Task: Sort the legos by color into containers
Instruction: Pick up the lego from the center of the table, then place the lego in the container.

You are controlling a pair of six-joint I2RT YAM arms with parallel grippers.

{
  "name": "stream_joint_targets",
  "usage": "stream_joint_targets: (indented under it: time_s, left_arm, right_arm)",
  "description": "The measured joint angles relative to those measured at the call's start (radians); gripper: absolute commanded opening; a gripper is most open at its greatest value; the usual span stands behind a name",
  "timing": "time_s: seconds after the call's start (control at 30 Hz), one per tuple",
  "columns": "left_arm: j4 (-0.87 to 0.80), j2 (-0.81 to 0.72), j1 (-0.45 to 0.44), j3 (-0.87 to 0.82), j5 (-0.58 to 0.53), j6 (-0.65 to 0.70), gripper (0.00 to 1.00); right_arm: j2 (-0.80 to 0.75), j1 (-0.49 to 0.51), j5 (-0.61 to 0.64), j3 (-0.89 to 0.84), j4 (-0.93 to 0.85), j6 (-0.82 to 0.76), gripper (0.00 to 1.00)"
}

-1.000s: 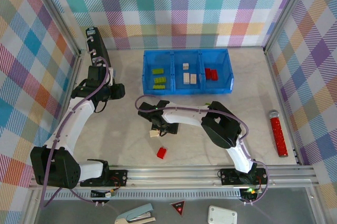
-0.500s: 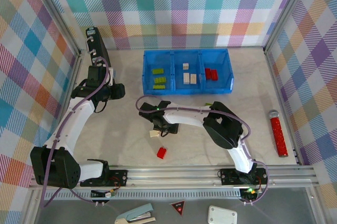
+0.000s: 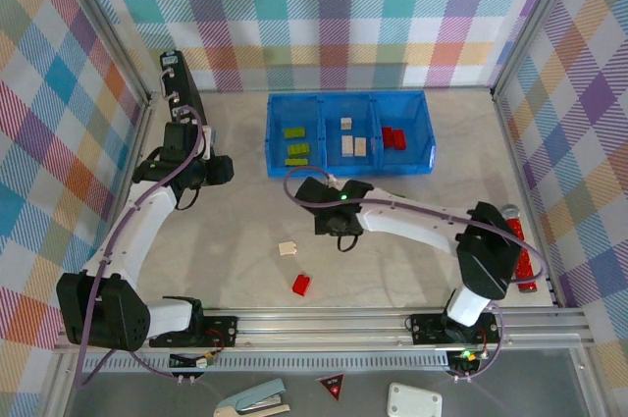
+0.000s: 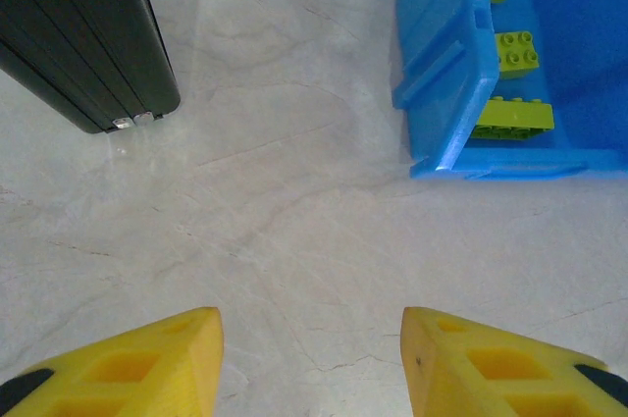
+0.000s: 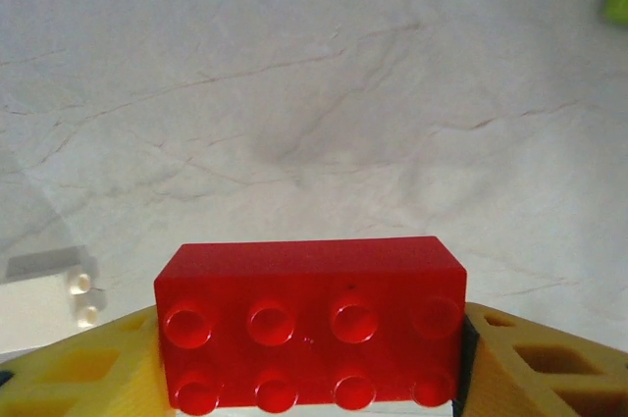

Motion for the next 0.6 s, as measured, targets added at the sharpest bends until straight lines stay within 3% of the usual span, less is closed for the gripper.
stream_joint_targets:
  time_s: [0.27, 0.6]
  left_arm:
    - [0.000, 0.003, 0.000, 0.000, 0.000, 0.000, 0.51]
    - [0.000, 0.018, 0.000, 0.000, -0.004, 0.000, 0.51]
  right_arm:
    - [-0.106, -0.210, -0.095, -0.037, -0.002, -0.237, 0.59]
    - [-0.097, -0.541, -0.237, 0.047, -0.028, -0.482, 0.59]
